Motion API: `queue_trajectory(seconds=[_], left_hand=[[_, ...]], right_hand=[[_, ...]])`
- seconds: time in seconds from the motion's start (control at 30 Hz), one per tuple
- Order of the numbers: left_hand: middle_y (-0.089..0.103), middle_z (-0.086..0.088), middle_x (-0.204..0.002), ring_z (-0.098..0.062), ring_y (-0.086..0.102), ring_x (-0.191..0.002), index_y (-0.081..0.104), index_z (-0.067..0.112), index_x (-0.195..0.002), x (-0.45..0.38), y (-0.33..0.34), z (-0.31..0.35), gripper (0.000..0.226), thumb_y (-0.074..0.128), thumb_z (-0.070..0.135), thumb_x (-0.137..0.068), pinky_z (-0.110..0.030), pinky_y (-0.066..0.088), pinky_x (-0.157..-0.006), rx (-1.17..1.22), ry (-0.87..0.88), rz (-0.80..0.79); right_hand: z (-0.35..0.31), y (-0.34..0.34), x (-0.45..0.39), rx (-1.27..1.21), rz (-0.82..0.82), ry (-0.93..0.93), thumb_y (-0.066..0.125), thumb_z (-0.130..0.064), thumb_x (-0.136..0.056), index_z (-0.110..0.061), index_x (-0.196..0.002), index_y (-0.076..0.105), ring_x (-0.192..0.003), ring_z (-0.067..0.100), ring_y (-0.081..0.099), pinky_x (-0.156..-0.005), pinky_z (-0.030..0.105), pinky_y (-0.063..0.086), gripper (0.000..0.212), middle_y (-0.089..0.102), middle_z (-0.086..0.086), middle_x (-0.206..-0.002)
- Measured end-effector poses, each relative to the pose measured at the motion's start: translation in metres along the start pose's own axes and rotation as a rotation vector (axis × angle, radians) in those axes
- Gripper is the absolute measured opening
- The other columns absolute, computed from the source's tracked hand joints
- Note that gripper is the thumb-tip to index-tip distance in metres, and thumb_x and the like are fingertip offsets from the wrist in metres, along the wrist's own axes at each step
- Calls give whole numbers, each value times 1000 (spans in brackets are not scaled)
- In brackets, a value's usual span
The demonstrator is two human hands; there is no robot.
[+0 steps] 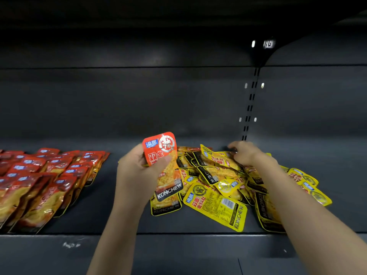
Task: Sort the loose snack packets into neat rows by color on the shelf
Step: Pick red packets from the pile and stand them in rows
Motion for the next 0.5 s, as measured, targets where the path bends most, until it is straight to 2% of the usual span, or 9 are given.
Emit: queue_trajectory(seconds=[0.07, 0.23, 0.4, 0.5], left_hand=[[73, 5, -79, -9, 70, -75, 66, 24, -84, -1, 1, -4, 14, 72, 11, -80, -35, 58, -70, -32, -2, -10], [71, 7, -80, -7, 69, -75, 65, 26, -87, -5, 8, -8, 15, 70, 13, -82, -27, 56, -65, -27, -22, -33], [72, 5, -85, -11, 69, -79, 65, 23, -92, -11, 8, -16, 13, 70, 15, -83, -30, 57, -68, -29, -42, -43], [71, 6, -85, -9, 69, -78, 64, 26, -90, -16, 5, -21, 14, 70, 15, -83, -25, 54, -65, -4, -46, -36]], right_hand=[[0, 5, -3, -3, -38, -1, 47, -20, -95, -17, -137, 47, -130, 30, 41, -106, 34, 36, 41, 47, 10, -141], [3, 6, -8, 57, -5, 7, 39, -13, -90, -27, -129, 55, -127, 31, 44, -104, 42, 39, 43, 51, 8, -138], [0, -22, -1, -20, 241, 13, 42, -18, -95, -23, -121, 61, -116, 33, 52, -95, 40, 45, 33, 60, 10, -125], [-2, -43, 9, -177, 371, 32, 48, -17, -92, -21, -115, 66, -104, 37, 58, -86, 37, 48, 29, 64, 17, -114]])
Point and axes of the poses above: each hand's wrist, its own x-axis away from the middle knuckle, its own y-axis out of the palm, z = x × y, the point moved 8 cm from there along -x, towards the middle knuckle
